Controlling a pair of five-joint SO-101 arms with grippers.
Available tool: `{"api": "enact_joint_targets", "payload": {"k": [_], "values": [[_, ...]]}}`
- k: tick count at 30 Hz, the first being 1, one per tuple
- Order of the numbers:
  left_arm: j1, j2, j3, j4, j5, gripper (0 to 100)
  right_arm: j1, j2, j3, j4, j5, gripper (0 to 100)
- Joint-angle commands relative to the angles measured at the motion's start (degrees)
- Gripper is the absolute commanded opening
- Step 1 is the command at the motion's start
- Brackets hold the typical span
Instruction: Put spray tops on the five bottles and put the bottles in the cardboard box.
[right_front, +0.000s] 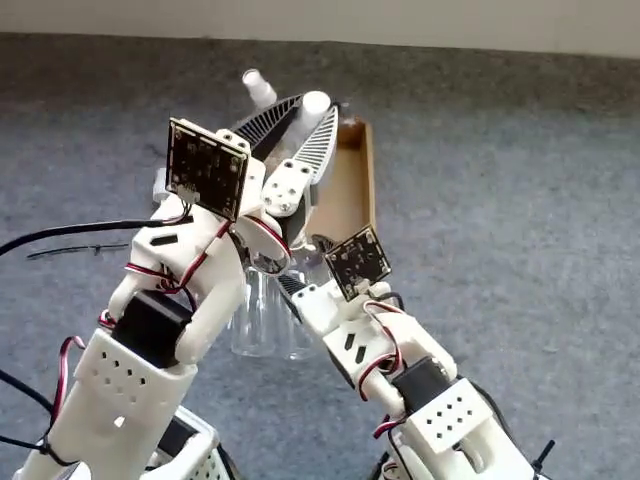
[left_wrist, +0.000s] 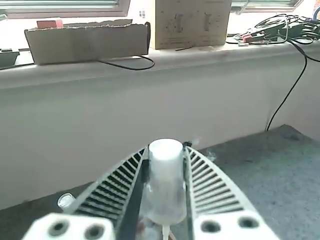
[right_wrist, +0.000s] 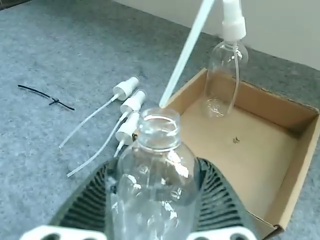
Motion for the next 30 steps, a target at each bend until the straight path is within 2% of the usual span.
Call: {"api": "enact_joint_targets", "payload": {"k": [1,6,10,14,23,26,30], "values": [[1.01,-0.31,-2.86,-1.41,0.70,1,-0.31,-0.75,-0.57,-1.10,-0.35,0.4],[2.15,-0.31,-2.86,0.62,3.16,1,0.13,-0.75,-0.84,-1.10,-0.35,0.4],[1.63,-0.31,-2.86,3.52,6.51,1,3.56,-0.75,-0.75,-1.19,-0.79,0.4],[-0.75,-0.40,-0.40,4.40,6.42,1,6.55,-0.75,-0.84,-1.19,-4.92,0.4],[-2.95,0.13,7.96,4.48,5.89,1,6.81,-1.36,-0.92,-1.19,-4.75,0.4],[-2.95,0.13,10.15,4.48,2.11,1,5.76,-5.93,-0.57,-1.10,-4.75,0.4],[-1.54,-0.31,13.32,4.84,1.58,1,4.53,-14.64,0.40,0.84,-4.75,0.4]]}}
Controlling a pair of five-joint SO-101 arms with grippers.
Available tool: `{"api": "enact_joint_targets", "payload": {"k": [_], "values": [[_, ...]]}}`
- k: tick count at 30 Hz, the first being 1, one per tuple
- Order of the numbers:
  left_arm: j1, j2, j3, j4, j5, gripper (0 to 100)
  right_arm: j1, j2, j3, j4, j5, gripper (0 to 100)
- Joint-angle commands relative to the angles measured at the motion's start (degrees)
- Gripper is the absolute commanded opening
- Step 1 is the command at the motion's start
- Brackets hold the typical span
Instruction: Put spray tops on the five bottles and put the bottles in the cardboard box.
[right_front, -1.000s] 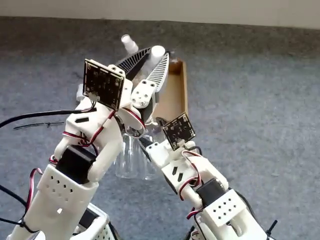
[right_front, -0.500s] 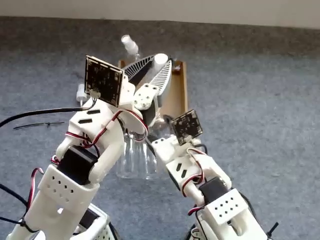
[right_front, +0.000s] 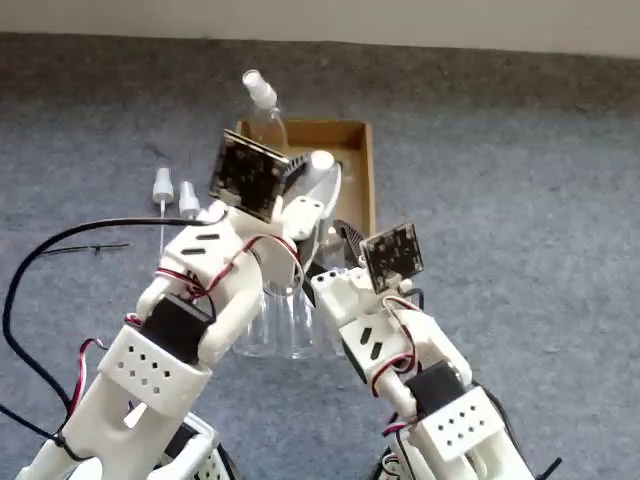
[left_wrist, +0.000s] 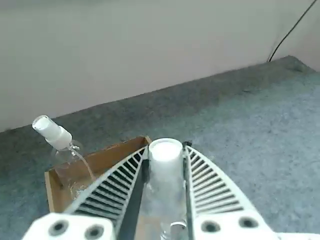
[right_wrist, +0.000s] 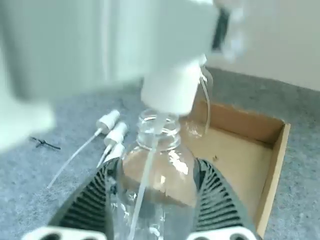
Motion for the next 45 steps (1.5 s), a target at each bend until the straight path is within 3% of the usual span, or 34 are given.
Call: {"api": "enact_joint_targets", "payload": {"k": [1,12,18,24,37,45], "values": [[0.57,-0.31,2.95,0.35,-1.05,1,-0.31,-7.69,0.75,2.15,-0.18,0.4],[3.91,-5.58,5.67,8.26,-1.32,1,3.03,-10.15,1.54,3.91,-0.26,0.4],[4.00,-7.69,6.99,10.73,-8.26,1,3.03,-10.33,1.54,4.00,-0.35,0.4],[3.82,-8.13,7.60,10.99,-8.44,14,2.95,-10.33,1.54,4.00,-0.26,0.4],[-0.13,-7.78,-7.52,13.80,-8.44,16,2.95,-10.15,1.63,4.00,-0.18,0.4],[-0.22,-7.60,-10.42,13.45,-8.44,16,2.95,-10.15,1.63,4.09,-0.18,0.4]]}}
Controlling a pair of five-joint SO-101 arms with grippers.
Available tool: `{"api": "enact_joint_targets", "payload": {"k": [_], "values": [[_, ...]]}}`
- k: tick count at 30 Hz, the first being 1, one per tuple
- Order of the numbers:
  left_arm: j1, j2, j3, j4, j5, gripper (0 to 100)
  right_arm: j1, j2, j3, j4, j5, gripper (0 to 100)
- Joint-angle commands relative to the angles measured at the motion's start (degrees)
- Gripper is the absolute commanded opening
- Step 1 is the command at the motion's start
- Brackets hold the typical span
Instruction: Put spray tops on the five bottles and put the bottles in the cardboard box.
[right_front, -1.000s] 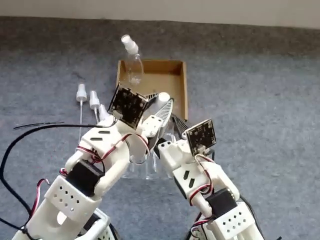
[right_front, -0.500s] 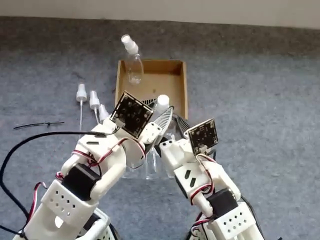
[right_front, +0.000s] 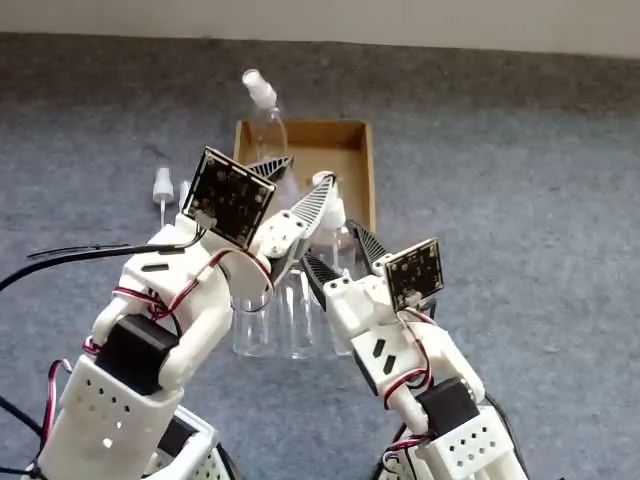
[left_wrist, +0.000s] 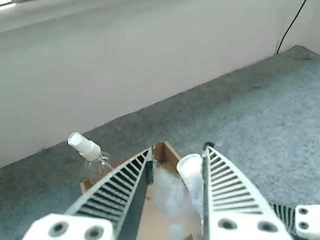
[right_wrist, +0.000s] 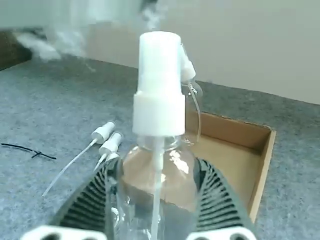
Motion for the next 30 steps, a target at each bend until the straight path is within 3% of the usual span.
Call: {"api": "enact_joint_targets", "payload": {"k": [1,10,20,30], "values": [[-0.84,-0.22,-4.00,-0.26,0.00,16,0.66,-0.75,-1.27,-0.13,-0.18,0.4],[-0.48,9.71,-8.31,0.09,-4.04,15,0.66,-0.84,-1.27,-0.13,-0.18,0.4],[-0.31,9.63,-6.02,2.55,-4.13,15,0.66,-0.84,-1.27,-0.13,-0.18,0.4],[4.88,10.07,-6.46,5.01,-4.48,15,0.66,-0.75,-1.27,-0.13,-0.18,0.4]]}}
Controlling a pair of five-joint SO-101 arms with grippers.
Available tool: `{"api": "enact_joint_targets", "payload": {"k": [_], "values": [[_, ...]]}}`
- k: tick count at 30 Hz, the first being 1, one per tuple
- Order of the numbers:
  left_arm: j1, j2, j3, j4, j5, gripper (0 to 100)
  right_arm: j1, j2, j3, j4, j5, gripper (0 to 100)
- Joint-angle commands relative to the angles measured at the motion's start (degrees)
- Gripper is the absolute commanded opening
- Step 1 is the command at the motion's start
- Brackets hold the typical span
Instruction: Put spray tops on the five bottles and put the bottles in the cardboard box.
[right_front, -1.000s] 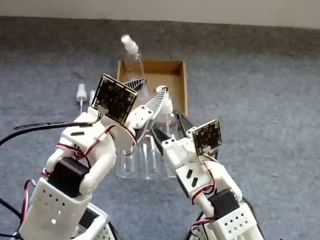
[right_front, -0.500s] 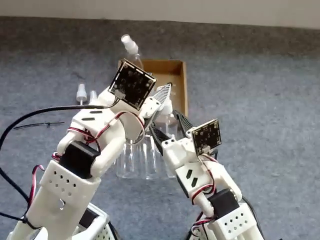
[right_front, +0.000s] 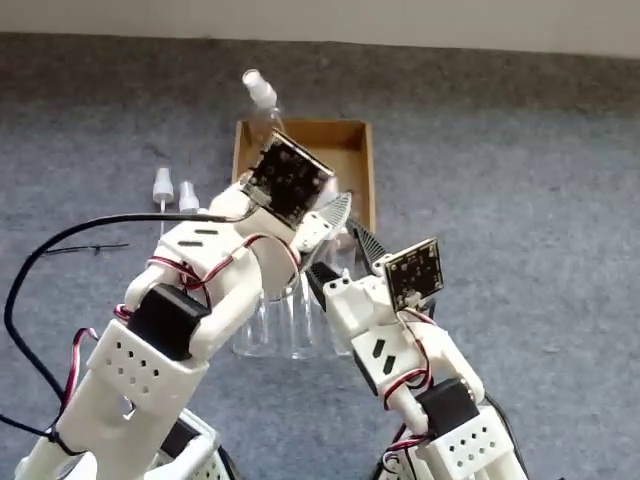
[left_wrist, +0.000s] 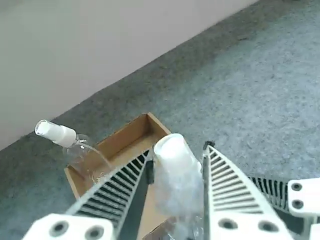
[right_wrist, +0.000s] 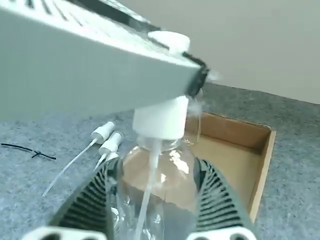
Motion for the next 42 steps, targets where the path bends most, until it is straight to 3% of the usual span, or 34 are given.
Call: {"api": "enact_joint_targets", "payload": {"k": [1,13,20,30,42], "values": [[1.27,0.22,-1.36,0.26,-1.58,15,0.75,-0.75,-1.27,-0.13,-0.26,0.4],[0.84,0.40,-18.68,6.86,-3.43,15,0.75,-0.75,-1.27,-0.13,-0.26,0.4],[-5.76,7.08,-16.84,4.31,-5.27,15,0.75,-0.75,-1.27,-0.13,-0.26,0.4],[-2.68,9.36,-15.25,9.76,-5.45,15,0.84,-0.75,-1.27,-0.13,-0.26,0.4],[-2.68,3.82,-10.68,9.67,-5.45,15,0.92,-0.75,-1.27,-0.13,-0.26,0.4]]}}
